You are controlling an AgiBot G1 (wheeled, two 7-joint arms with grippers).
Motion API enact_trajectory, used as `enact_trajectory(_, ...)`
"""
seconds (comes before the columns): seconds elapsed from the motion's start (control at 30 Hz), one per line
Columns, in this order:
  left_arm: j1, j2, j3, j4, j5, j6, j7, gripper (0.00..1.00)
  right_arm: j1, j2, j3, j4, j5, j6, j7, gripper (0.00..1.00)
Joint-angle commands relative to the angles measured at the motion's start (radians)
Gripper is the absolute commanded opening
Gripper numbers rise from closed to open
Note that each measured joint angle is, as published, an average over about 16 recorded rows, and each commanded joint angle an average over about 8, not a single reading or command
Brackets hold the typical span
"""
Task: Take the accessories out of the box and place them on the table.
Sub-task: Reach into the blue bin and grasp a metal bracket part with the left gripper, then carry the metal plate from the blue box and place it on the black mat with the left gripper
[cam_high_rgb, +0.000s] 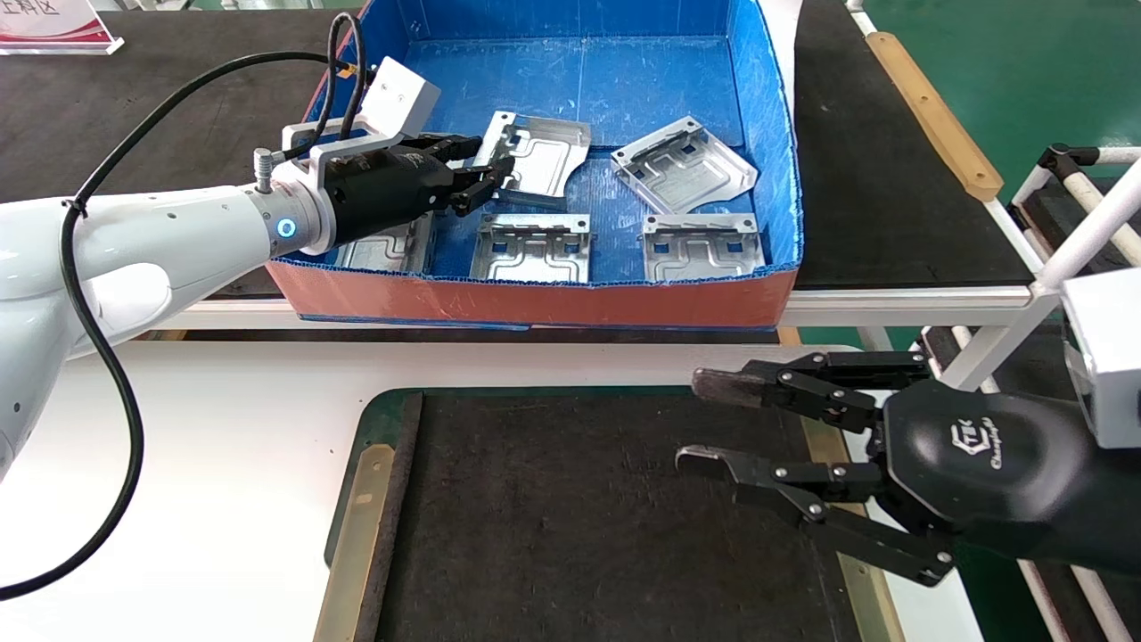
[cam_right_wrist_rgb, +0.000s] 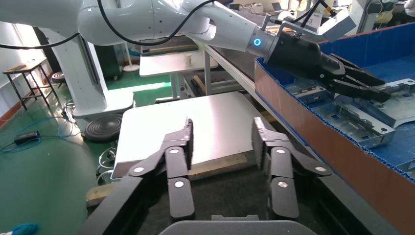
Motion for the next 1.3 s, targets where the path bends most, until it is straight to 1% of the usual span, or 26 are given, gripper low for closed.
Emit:
enact_trajectory(0.03,0.0,0.0,0.0,0.0,0.0,0.0,0.0,0.0,0.0,0.0,0.0,0.0,0.0,0.0,0.0,0.0)
enact_trajectory(0.3,0.001,-0.001,0.0,-0.001,0.0,0.0,0.0,0.0,0.0,0.0,0.0,0.0,0.0,0.0,0.0,0.0)
enact_trajectory(0.33,0.001,-0.001,0.0,-0.001,0.0,0.0,0.0,0.0,0.0,0.0,0.0,0.0,0.0,0.0,0.0,0.05)
enact_trajectory(0.57,-0.008,-0.004,-0.003,-0.002,-0.009,0.03,-0.011,0.0,0.0,0.0,0.0,0.0,0.0,0.0,0.0,0.91)
enact_trajectory(0.6,-0.012,-0.005,-0.003,-0.002,-0.012,0.039,-0.014,0.0,0.0,0.0,0.0,0.0,0.0,0.0,0.0,0.99)
enact_trajectory(0.8,-0.035,-0.018,-0.011,-0.006,-0.028,0.081,-0.015,0.0,0.0,0.0,0.0,0.0,0.0,0.0,0.0,1.0)
enact_trajectory(0.97,-0.043,-0.037,-0.023,-0.02,-0.046,0.118,0.019,0.0,0.0,0.0,0.0,0.0,0.0,0.0,0.0,1.0)
enact_trajectory(1.1,-0.043,-0.064,-0.035,-0.046,-0.072,0.195,0.072,0.0,0.0,0.0,0.0,0.0,0.0,0.0,0.0,1.0)
enact_trajectory(1.3,-0.041,-0.111,-0.053,-0.087,-0.119,0.351,0.167,0.0,0.0,0.0,0.0,0.0,0.0,0.0,0.0,1.0)
